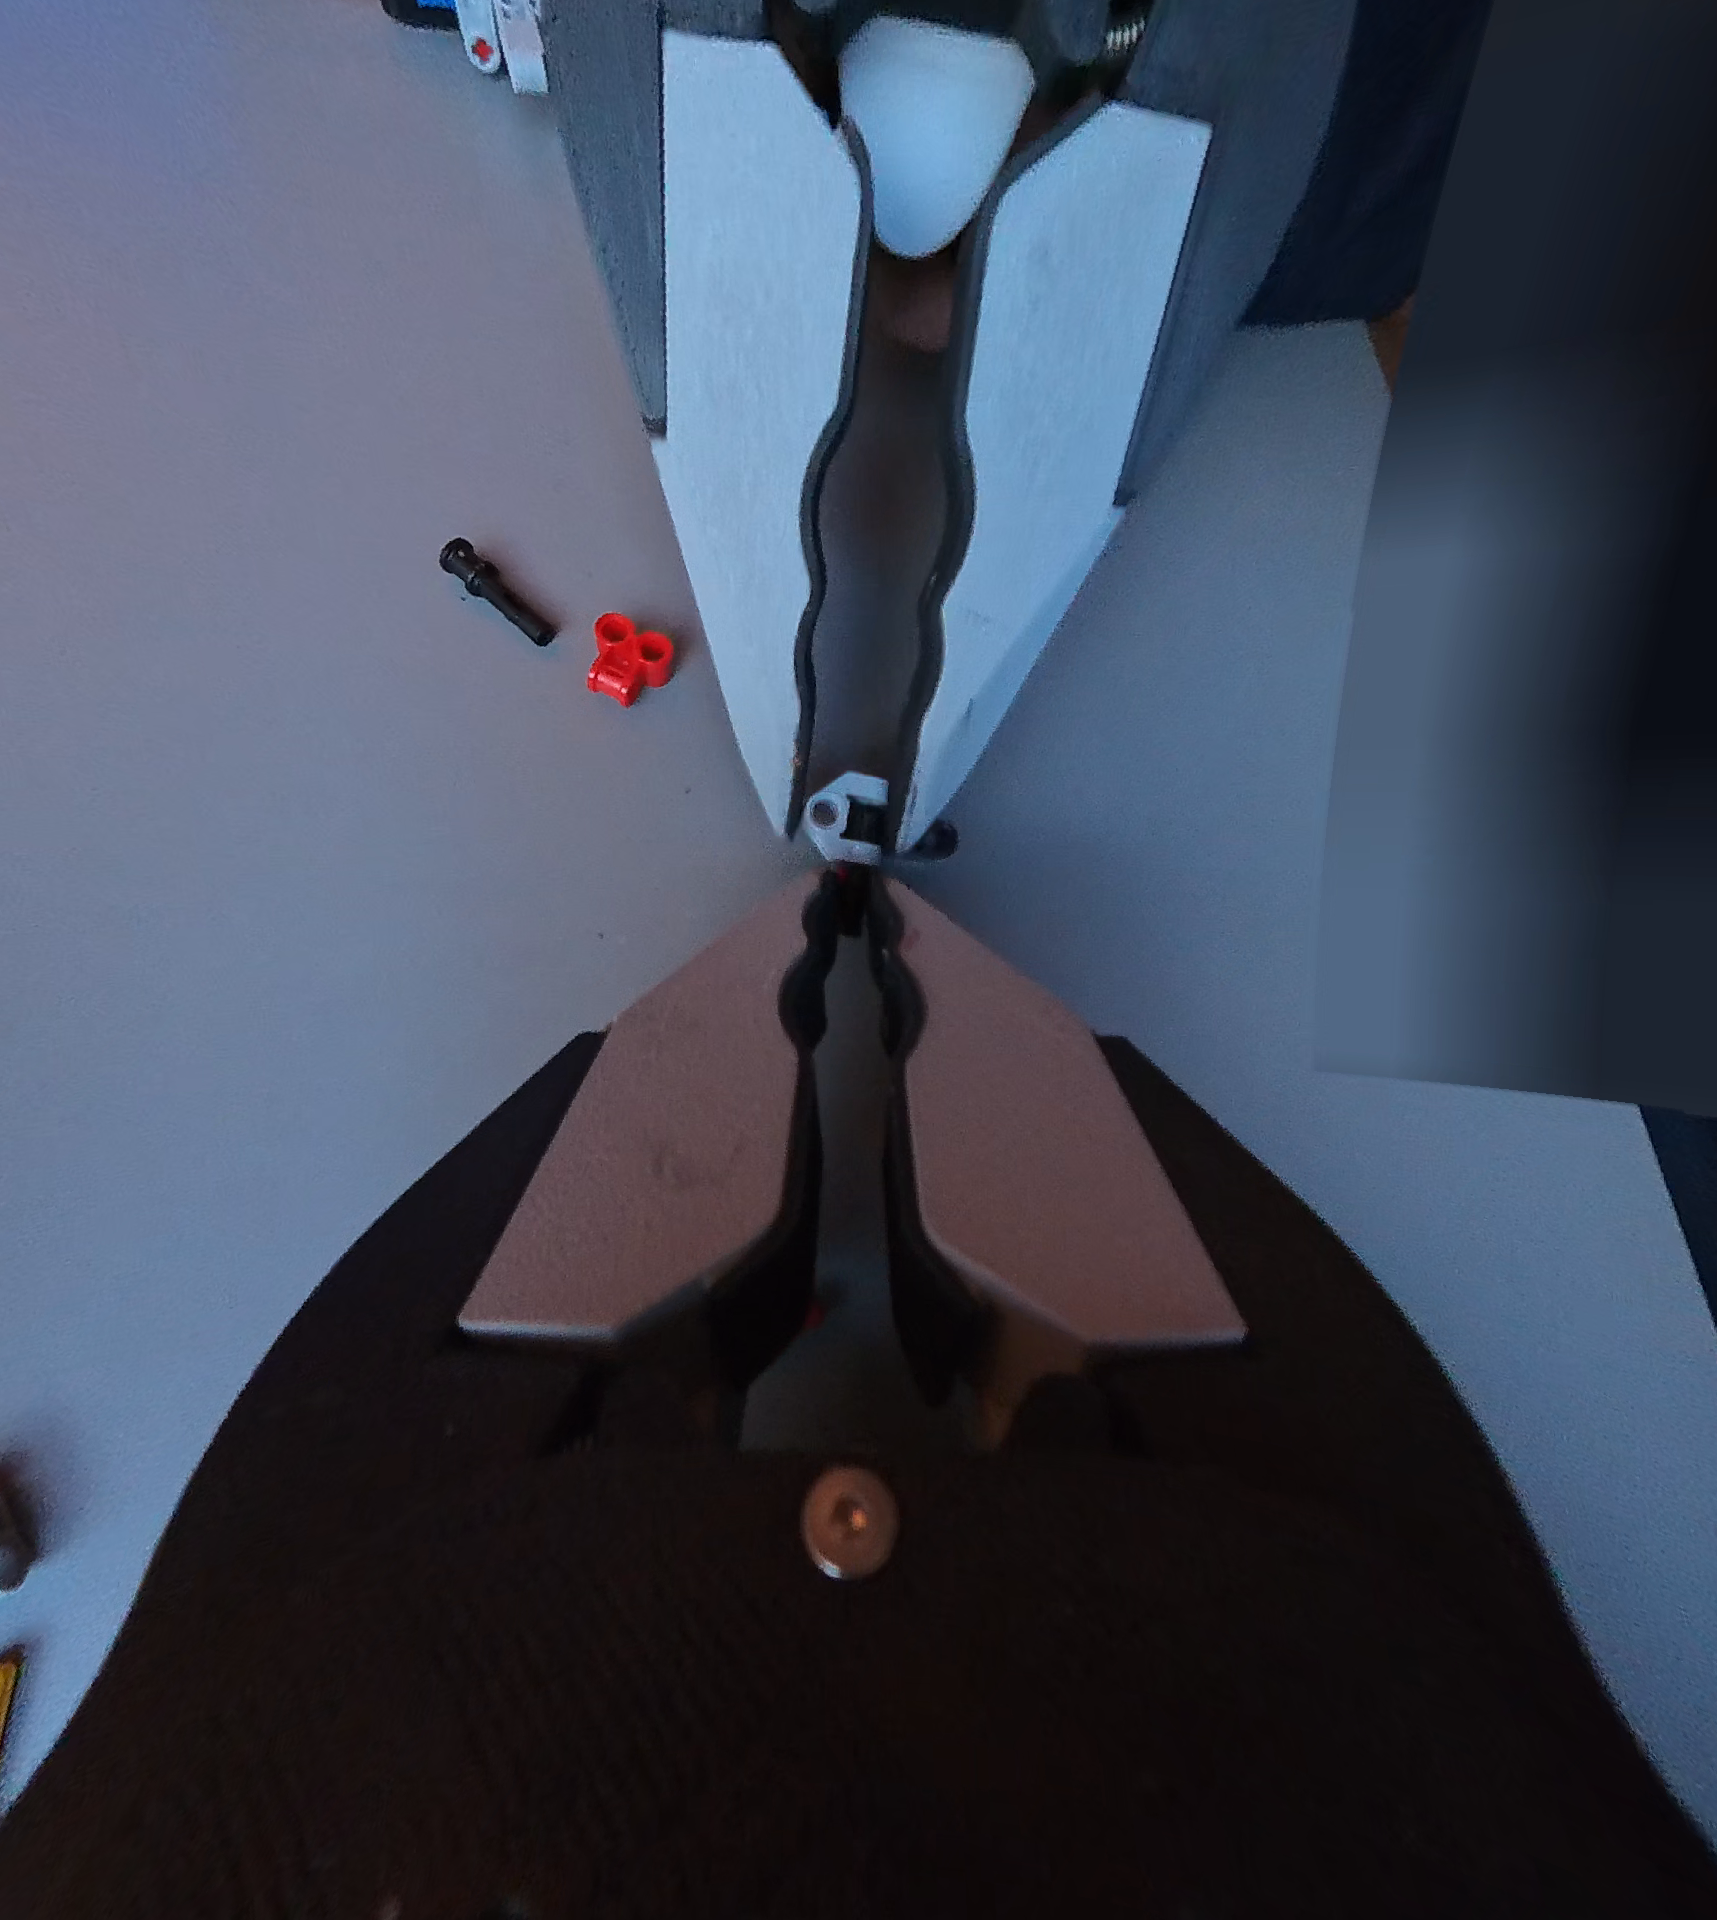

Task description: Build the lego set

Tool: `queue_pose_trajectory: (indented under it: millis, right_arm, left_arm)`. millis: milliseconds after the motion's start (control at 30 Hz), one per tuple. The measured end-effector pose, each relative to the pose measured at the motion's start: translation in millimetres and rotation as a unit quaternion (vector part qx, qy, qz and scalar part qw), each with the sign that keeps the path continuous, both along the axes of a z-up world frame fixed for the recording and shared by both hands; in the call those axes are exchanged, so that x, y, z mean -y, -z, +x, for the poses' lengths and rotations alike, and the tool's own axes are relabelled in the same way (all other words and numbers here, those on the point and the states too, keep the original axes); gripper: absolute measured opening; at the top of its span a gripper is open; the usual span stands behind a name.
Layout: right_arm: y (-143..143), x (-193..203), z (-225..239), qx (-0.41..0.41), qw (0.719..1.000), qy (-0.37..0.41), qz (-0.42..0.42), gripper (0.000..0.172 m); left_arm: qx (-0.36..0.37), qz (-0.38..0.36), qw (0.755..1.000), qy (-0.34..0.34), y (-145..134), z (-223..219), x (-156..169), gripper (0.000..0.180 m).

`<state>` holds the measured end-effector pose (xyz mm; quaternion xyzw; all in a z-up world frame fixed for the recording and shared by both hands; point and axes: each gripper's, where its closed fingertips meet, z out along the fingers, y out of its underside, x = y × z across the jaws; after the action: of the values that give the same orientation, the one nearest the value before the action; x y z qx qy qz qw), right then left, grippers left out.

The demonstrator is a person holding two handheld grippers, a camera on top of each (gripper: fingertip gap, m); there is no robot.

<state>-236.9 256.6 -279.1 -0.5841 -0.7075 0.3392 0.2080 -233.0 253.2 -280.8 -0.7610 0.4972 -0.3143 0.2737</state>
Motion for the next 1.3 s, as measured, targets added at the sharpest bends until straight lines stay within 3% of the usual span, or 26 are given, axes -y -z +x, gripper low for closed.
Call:
queue_pose_trajectory:
  millis: [433, 667, 1300]
  right_arm:
    - [0.5, -4.3, -0.3, -0.018, 1.0, -0.006, -0.006, 0.013]
    - [1.1, -5.0, -2.3, -0.019, 0.999, 0.003, -0.03, 0.012]
    - [2.1, -7.6, -3.4, -0.012, 0.999, 0.016, -0.036, 0.012]
  left_arm:
    - [0.003, -0.011, 1.0, -0.01, -0.2, -0.9, -2.9, 0.003]
    - [-0.025, 0.031, 0.999, -0.016, 3.9, -1.4, -4.9, 0.003]
    - [-0.03, 0.04, 0.998, -0.035, 4.2, -4.5, -8.0, 0.003]
